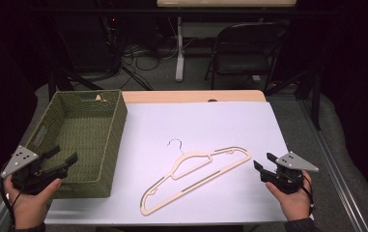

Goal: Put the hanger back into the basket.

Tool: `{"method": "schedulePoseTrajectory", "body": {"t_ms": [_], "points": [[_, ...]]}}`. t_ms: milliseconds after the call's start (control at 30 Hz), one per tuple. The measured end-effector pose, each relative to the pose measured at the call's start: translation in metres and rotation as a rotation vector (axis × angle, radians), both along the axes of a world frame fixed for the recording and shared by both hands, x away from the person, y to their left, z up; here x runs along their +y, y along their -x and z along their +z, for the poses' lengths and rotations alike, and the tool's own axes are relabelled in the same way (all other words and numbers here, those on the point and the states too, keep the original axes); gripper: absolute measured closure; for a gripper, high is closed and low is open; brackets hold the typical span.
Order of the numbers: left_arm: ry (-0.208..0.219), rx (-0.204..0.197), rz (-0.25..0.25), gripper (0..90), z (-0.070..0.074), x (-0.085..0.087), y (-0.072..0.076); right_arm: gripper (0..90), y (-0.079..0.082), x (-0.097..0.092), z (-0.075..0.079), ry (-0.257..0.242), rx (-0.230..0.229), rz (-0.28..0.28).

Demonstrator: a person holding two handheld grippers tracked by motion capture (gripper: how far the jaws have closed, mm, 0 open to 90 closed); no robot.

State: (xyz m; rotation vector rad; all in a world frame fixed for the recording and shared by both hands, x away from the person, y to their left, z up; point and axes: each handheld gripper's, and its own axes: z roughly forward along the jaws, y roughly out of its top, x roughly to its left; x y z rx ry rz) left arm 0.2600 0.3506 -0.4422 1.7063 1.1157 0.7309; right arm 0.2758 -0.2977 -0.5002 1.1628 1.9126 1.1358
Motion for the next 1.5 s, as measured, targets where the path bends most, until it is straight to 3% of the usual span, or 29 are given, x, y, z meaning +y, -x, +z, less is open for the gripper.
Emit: {"method": "schedulePoseTrajectory", "body": {"t_ms": [133, 467, 667, 800, 933, 967, 1267, 1500], "points": [[0.002, -0.002, 0.000, 31.3, 0.001, 0.001, 0.002, 44.1, -0.004, 0.002, 0.005, -0.020, 0.035, 0.024], [0.007, -0.003, 0.005, 31.6, 0.001, 0.002, 0.003, 46.1, -0.009, 0.005, 0.022, 0.020, 0.047, 0.052], [0.009, 0.001, 0.003, 31.7, 0.002, 0.002, 0.003, 48.6, -0.017, 0.010, 0.031, 0.076, 0.107, 0.118], [0.006, 0.001, 0.002, 31.7, 0.003, 0.001, 0.003, 48.1, -0.025, 0.023, 0.041, 0.123, 0.120, 0.180], [0.008, 0.002, -0.002, 31.7, 0.003, 0.000, 0.003, 47.7, -0.031, 0.037, 0.050, 0.140, 0.122, 0.213], [0.006, 0.002, -0.003, 31.7, 0.003, 0.000, 0.003, 48.0, -0.037, 0.049, 0.057, 0.154, 0.126, 0.253], [0.005, 0.005, -0.001, 31.7, 0.002, 0.000, 0.003, 49.8, -0.054, 0.091, 0.081, 0.231, 0.140, 0.382], [0.002, 0.005, -0.002, 31.7, 0.003, 0.000, 0.003, 52.5, -0.066, 0.107, 0.091, 0.243, 0.189, 0.440]]}}
